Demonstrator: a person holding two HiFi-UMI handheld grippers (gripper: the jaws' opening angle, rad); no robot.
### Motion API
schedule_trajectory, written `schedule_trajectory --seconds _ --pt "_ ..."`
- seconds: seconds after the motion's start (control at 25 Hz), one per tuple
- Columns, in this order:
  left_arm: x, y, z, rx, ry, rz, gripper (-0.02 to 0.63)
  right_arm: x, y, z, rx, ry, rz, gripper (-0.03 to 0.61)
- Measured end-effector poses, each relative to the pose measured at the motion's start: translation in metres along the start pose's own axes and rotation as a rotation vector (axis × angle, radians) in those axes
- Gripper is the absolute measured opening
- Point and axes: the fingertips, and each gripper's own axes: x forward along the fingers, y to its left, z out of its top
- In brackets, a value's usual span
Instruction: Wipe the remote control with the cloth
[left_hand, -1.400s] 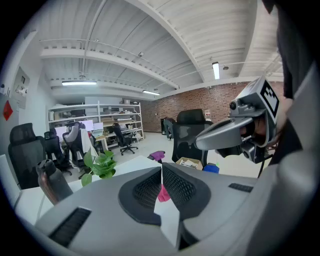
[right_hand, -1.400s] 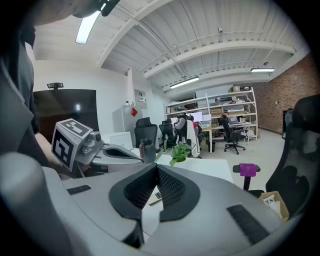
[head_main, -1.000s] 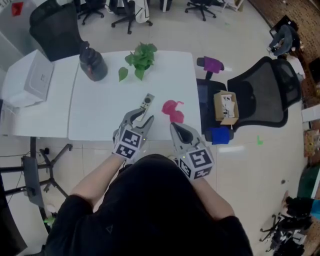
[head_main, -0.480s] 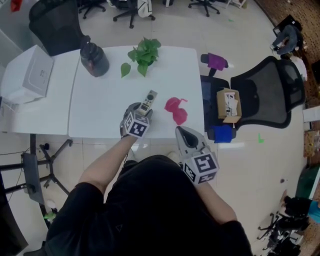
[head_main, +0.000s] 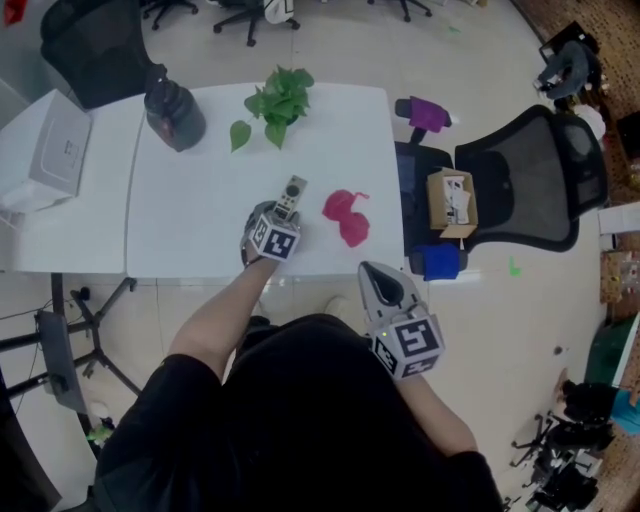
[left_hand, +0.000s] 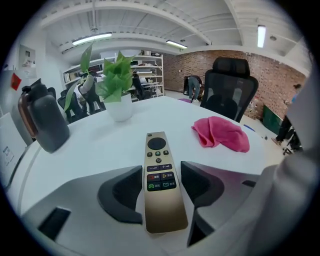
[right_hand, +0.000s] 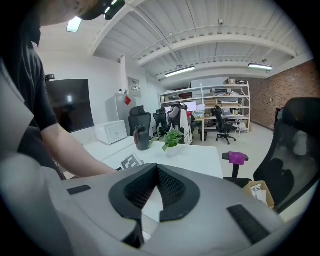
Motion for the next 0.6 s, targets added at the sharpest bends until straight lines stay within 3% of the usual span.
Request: schedule_trajectory --seconds 0.6 --pt "-0.0007 0.0001 0.0013 -0.011 -0.014 -0.045 0.213 0.0011 -0.0069 0.0022 0.0 -0.003 -0.008 0.009"
